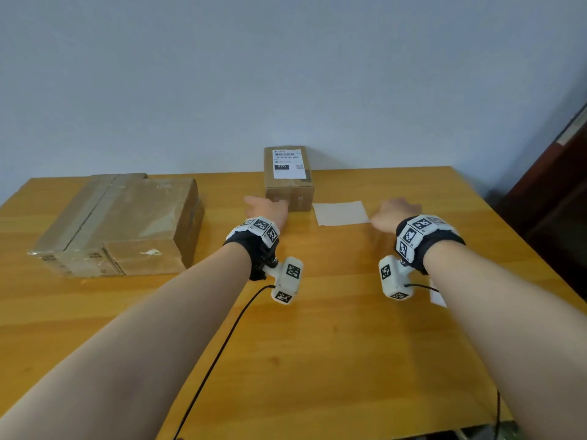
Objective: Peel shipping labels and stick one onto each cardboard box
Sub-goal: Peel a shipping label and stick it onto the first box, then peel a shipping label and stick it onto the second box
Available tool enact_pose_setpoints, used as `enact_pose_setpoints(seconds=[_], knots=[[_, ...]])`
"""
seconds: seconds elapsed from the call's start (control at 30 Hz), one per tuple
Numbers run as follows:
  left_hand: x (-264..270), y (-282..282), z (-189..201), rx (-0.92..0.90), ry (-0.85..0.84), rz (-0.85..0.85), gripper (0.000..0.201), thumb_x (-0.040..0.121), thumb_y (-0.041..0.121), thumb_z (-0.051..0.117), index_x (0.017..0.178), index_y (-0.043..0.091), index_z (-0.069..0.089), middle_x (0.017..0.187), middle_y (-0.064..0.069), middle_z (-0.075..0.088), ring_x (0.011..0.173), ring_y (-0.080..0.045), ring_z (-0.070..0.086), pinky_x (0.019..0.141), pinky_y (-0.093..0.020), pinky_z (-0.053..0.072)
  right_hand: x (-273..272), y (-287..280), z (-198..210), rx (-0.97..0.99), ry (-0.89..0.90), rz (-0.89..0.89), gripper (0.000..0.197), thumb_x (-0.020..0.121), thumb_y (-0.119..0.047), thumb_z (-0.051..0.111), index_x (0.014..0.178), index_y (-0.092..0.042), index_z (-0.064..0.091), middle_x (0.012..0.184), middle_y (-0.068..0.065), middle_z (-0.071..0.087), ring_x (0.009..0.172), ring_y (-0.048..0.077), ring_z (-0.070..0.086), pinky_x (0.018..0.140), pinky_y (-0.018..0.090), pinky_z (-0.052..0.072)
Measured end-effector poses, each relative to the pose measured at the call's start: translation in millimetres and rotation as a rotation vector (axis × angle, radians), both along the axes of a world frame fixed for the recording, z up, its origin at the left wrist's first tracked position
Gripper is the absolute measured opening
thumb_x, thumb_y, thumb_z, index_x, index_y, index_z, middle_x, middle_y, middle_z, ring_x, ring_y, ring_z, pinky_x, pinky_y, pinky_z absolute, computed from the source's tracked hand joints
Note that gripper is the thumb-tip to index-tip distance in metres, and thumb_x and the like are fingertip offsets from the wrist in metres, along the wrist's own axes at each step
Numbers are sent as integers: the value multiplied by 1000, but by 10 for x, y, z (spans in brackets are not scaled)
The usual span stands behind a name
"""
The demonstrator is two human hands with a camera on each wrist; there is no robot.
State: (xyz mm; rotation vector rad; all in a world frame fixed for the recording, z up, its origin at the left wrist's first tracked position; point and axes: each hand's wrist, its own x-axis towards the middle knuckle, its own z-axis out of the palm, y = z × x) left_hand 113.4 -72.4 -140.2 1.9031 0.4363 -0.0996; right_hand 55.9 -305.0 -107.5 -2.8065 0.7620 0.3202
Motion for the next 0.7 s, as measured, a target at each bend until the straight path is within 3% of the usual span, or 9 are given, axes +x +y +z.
enact_pose_setpoints(seconds=[0.07, 0.17, 0.23, 0.33, 0.43, 0.53, 0.6, 0.67, 0.7], knots=[[-136, -122, 6, 67, 40, -56, 67, 93, 19, 66, 144, 3, 26, 144, -17, 45, 124, -35, 54, 98, -39, 49, -192, -123, 6, -94, 159, -20, 54, 97, -30, 50, 147, -8, 47, 158, 19, 38, 143, 43, 41, 114, 51, 39], [-386, -325, -13, 188, 96, -171, 70, 93, 17, 64, 149, 3, 24, 152, -21, 36, 135, -39, 44, 110, -45, 43, -449, -270, 1, -120, 279, 14, 44, 109, -25, 40, 146, -3, 52, 150, 18, 53, 139, 31, 52, 109, 37, 45], [-535, -439, -39, 243, 120, -229, 70, 93, 21, 65, 147, 3, 25, 153, -22, 34, 137, -40, 41, 113, -47, 41, -574, -344, -21, -87, 308, -5, 46, 112, -29, 35, 149, -5, 51, 152, 16, 53, 137, 29, 54, 108, 36, 45], [-720, -537, -57, 291, 153, -291, 68, 92, 24, 66, 145, 4, 29, 153, -21, 34, 138, -41, 40, 113, -50, 40, -715, -342, -32, 16, 260, -15, 50, 111, -33, 38, 153, -7, 44, 157, 17, 47, 139, 32, 51, 110, 40, 44], [-838, -534, -59, 243, 172, -340, 70, 90, 25, 68, 146, 5, 30, 151, -18, 36, 135, -39, 42, 110, -48, 44, -809, -208, -6, 89, 170, 24, 51, 108, -24, 43, 155, -5, 40, 154, 19, 48, 134, 33, 54, 98, 38, 48], [-911, -501, -61, 170, 188, -360, 75, 89, 26, 71, 148, 3, 30, 149, -17, 41, 133, -38, 47, 108, -47, 47, -876, -36, 23, 214, 67, 74, 52, 104, -18, 47, 154, -6, 41, 145, 15, 55, 119, 31, 61, 85, 35, 54], [-952, -455, -47, 124, 177, -381, 58, 89, 24, 71, 137, 4, 45, 133, -14, 53, 125, -35, 54, 105, -45, 50, -867, 53, 51, 358, -6, 95, 47, 103, -15, 51, 150, -12, 49, 144, 9, 55, 116, 29, 62, 90, 41, 59], [-1000, -385, -30, 112, 154, -422, 16, 92, 20, 67, 101, 11, 57, 101, -6, 59, 106, -30, 59, 100, -42, 53, -877, 125, 106, 550, -87, 76, 40, 103, -10, 54, 143, -16, 58, 139, 4, 54, 108, 30, 67, 85, 42, 63], [-1019, -351, -37, 124, 147, -449, 8, 95, 18, 64, 96, 13, 58, 98, -6, 60, 104, -29, 59, 100, -43, 52, -893, 148, 129, 595, -114, 77, 37, 103, -10, 55, 139, -18, 61, 136, 3, 54, 105, 30, 68, 80, 42, 64]])
